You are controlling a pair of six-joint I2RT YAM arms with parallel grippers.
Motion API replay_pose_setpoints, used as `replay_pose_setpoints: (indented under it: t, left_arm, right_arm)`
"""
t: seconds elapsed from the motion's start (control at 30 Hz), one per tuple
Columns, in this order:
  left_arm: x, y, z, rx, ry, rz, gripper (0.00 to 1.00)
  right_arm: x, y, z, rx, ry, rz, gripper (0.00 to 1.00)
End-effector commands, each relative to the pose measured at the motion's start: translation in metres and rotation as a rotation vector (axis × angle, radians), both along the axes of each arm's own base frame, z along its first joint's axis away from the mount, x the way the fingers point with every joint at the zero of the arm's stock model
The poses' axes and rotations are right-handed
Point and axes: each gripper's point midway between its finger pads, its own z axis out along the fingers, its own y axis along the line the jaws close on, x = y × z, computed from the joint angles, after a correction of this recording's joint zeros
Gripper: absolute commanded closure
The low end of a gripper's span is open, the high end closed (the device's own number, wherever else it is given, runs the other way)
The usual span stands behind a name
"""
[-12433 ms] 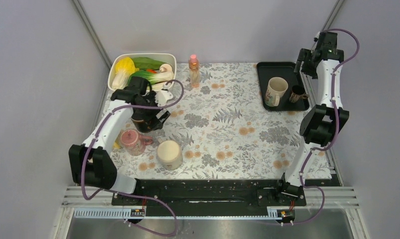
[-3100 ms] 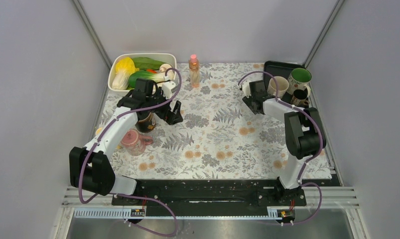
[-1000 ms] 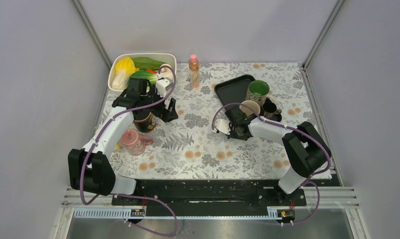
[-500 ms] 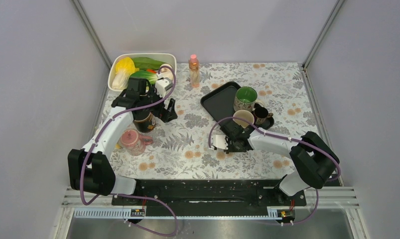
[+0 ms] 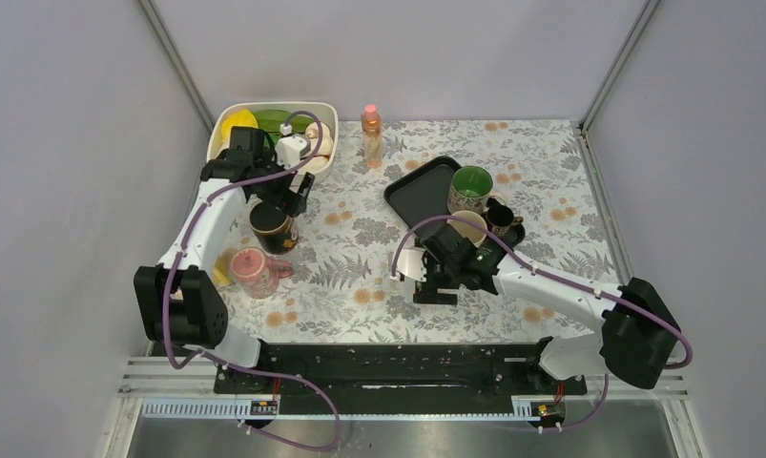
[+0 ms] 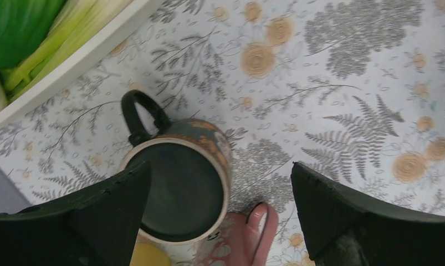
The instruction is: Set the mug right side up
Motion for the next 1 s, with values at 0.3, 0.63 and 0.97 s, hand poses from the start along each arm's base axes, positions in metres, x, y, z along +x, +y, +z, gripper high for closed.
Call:
replay_pose_setpoints:
  t: [0.3,0.63,0.97]
  left_arm:
    - [-0.062,0.007,0.003,0.045,0.038,-0.242,0.01]
    - [-0.131,0.009,-0.067,0.436,0.237,-0.743,0.25]
    - [-0.083,0.033,-0.114,0.64,0.173,-0.646,0.22]
  right_arm:
    - [0.0,0.076,0.061,0.439,-0.004,0.003,0.01]
    - [-0.004,0.072,0.049,0.431,-0.006,0.031,0.01]
    - [-0.01,0.079,0.051,0.49,0.001,0.054,0.01]
